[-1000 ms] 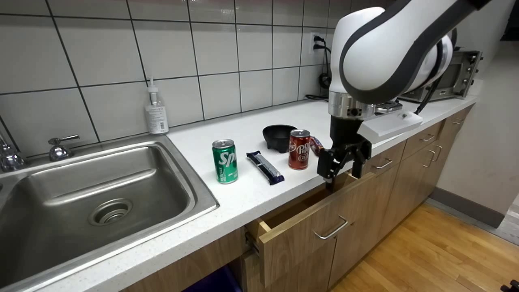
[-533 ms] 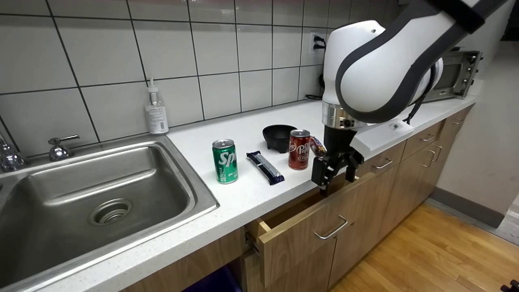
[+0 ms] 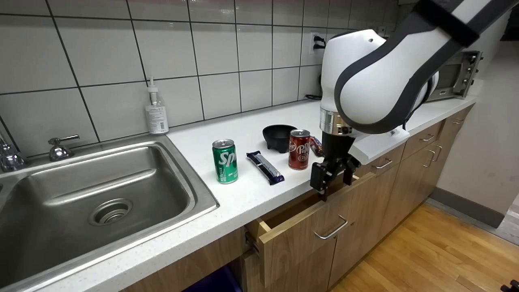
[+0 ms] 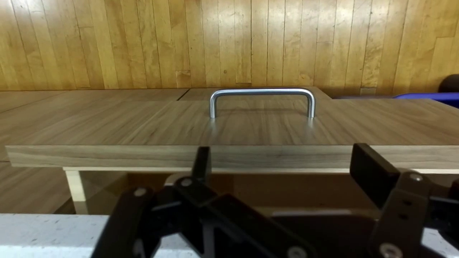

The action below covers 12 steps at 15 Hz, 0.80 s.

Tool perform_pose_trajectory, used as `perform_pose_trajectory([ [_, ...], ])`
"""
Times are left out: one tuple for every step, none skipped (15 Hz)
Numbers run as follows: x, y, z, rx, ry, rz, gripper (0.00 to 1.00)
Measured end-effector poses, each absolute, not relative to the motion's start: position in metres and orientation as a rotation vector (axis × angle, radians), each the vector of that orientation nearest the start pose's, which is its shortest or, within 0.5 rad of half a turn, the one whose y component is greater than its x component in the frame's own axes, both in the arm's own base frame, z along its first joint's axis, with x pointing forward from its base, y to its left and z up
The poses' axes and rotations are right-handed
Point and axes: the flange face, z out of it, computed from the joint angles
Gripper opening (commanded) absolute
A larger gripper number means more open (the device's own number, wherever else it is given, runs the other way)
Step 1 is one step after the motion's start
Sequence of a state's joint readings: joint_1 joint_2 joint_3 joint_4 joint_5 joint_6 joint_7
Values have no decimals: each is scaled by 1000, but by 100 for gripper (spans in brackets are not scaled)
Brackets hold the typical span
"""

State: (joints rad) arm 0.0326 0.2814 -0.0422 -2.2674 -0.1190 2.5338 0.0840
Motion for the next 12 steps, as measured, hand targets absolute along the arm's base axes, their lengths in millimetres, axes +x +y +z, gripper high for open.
perform_pose_trajectory([
  [537,-4,232,-3221,-11,10,100],
  [537,-4,230,-3220,-11,3,100],
  [538,-4,228,-3220,-11,-3,100],
  [538,-4,226,-3219,-10,-10,100],
  [539,-4,225,-3218,-7,-17,100],
  [539,-5,223,-3218,-4,-26,100],
  [540,-6,221,-3218,2,-33,100],
  [541,-7,219,-3217,6,-41,100],
  [542,-7,217,-3217,12,-50,100],
  [543,-8,215,-3216,17,-58,100],
  [544,-9,214,-3216,21,-65,100],
  [545,-9,212,-3215,25,-71,100],
])
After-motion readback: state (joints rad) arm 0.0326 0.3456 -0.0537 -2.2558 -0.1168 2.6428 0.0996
